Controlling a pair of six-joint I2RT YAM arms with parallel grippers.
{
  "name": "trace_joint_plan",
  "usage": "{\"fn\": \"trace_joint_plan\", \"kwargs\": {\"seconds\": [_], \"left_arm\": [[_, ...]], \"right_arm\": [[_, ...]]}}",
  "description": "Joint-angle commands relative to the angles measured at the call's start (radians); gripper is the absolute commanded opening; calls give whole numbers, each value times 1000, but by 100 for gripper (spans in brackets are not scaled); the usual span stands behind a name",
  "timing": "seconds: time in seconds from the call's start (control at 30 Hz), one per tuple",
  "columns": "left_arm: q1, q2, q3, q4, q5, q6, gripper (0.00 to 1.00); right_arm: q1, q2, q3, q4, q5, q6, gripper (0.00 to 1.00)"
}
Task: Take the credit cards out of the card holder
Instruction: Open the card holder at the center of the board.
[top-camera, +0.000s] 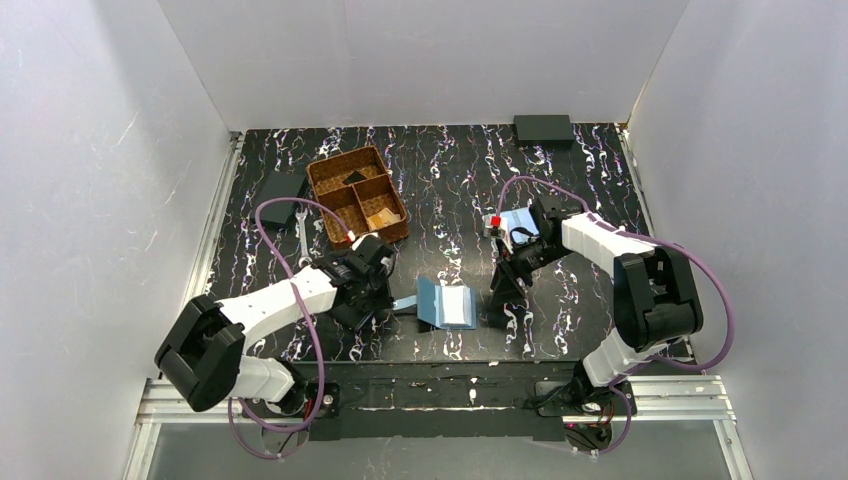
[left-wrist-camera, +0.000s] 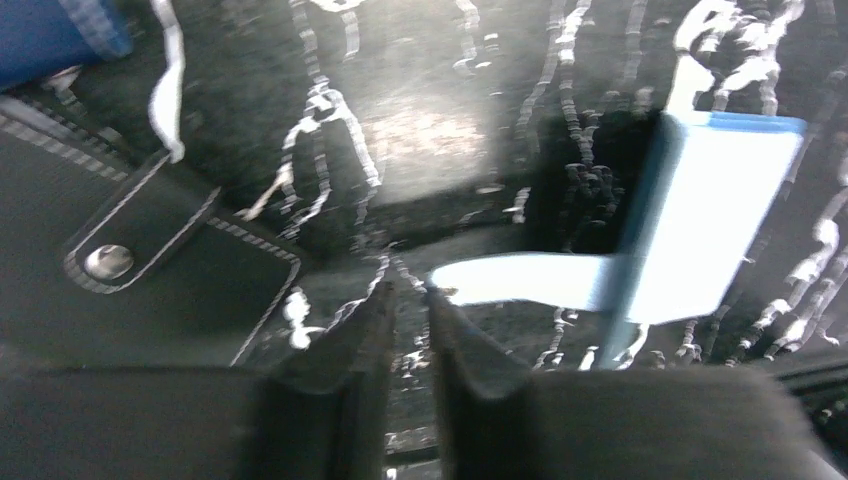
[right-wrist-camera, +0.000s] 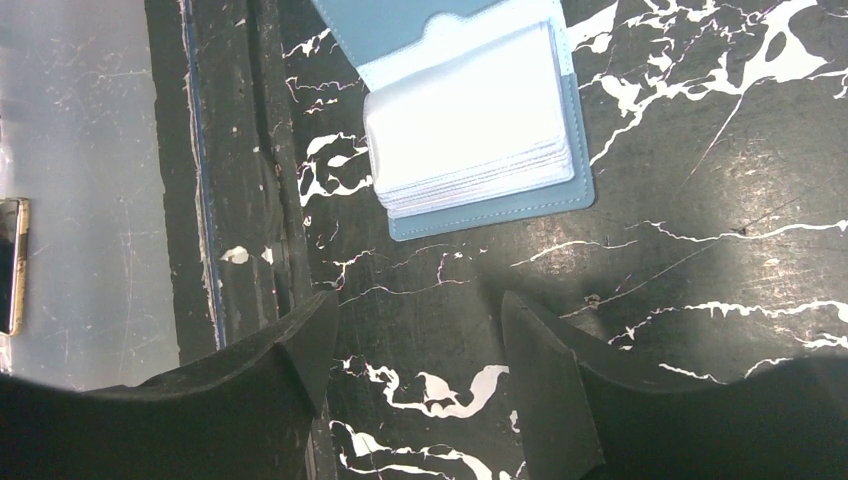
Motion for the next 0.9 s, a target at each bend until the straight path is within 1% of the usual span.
{"fn": "trace_joint_plan", "kwargs": {"seconds": [0.0,0.03,0.1,0.23,0.3,0.37,0.4,0.47,0.53,0.6,0.67,0.73,0.8,0.83,0.87], "left_arm": [[2,20,60,-205,-138,-7,29],[1,24,74,-241,-167,-19,35],[1,10,92,-285,-198,-33,41],[1,-111,103,-278,-187,-12,47],[2,-227,90,-211,-114,58,49],[1,-337,52,-82,11,141,53],[1,-378,22,-5,64,171,57],[1,-427,-1,115,202,189,59],[-1,-413,5,191,311,186,58],[-12,-365,17,260,421,175,56],[-62,-316,33,301,452,196,55],[-124,-277,48,314,434,226,55],[-167,-255,49,322,412,246,55],[-179,-255,43,327,389,253,55],[-188,-266,32,335,373,256,55]], "right_arm": [[12,-23,-5,29,-23,16,69],[15,-23,-7,37,-20,27,69],[26,-26,-15,57,-14,46,69],[55,-33,-36,104,-10,97,67],[72,-35,-45,133,-6,127,64],[88,-32,-52,166,-1,162,60],[96,-29,-53,180,2,176,56],[113,-20,-59,218,19,233,46],[127,-12,-64,268,33,287,35],[135,-4,-64,309,23,332,24],[141,1,-69,366,-9,404,16],[167,7,-80,476,0,529,9],[213,27,-63,545,50,610,5],[231,46,-43,557,59,636,2],[243,74,-15,555,58,653,1]]}}
